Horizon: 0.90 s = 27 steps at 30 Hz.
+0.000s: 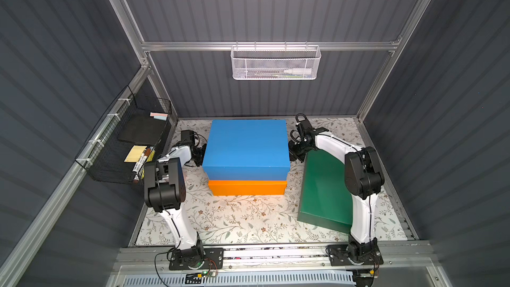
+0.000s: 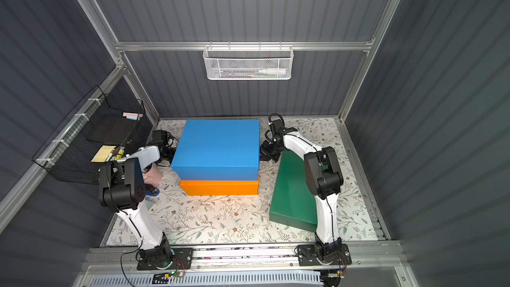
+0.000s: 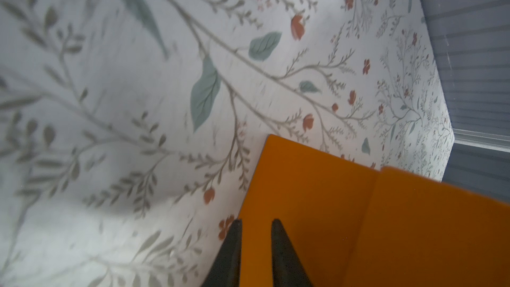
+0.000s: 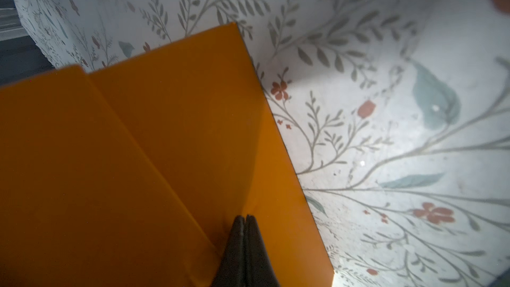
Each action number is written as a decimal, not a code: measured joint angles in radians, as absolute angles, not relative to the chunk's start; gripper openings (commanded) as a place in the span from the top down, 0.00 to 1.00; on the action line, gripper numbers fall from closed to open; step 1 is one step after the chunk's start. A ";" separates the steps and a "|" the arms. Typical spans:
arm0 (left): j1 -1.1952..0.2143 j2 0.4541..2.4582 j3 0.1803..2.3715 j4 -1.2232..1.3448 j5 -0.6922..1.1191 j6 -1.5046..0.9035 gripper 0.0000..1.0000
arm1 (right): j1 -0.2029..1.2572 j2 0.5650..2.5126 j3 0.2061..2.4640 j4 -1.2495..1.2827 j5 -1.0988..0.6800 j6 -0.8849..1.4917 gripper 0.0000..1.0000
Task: Stack the shoeboxes
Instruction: Move the shoeboxes to the center of the board.
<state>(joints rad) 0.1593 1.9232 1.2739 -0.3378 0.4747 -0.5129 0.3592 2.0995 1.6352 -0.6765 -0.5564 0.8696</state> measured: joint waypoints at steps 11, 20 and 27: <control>0.144 1.920 1.320 -0.400 0.356 -0.493 0.63 | 0.339 2.105 1.693 -0.724 -0.507 0.801 0.77; 0.131 1.823 1.320 -0.419 0.259 -0.483 0.59 | 0.310 2.039 1.699 -0.734 -0.448 0.754 0.75; 0.131 1.747 1.320 -0.419 0.166 -0.487 0.54 | 0.304 1.966 1.699 -0.734 -0.413 0.732 0.74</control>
